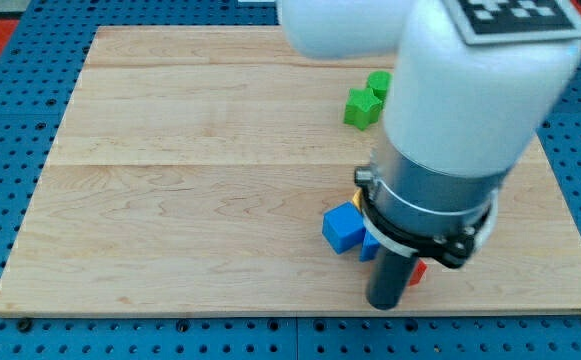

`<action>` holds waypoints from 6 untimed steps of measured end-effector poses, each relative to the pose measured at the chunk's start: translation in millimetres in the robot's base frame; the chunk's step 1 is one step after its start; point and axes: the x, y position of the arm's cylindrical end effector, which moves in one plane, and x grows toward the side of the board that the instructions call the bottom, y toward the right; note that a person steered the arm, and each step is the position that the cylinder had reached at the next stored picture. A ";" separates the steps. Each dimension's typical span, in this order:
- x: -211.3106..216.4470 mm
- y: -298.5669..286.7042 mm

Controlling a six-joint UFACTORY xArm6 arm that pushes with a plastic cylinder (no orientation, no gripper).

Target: Nudge the red star up a bit

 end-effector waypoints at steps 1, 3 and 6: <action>-13.6 10.8; 13.2 64.2; 7.2 54.0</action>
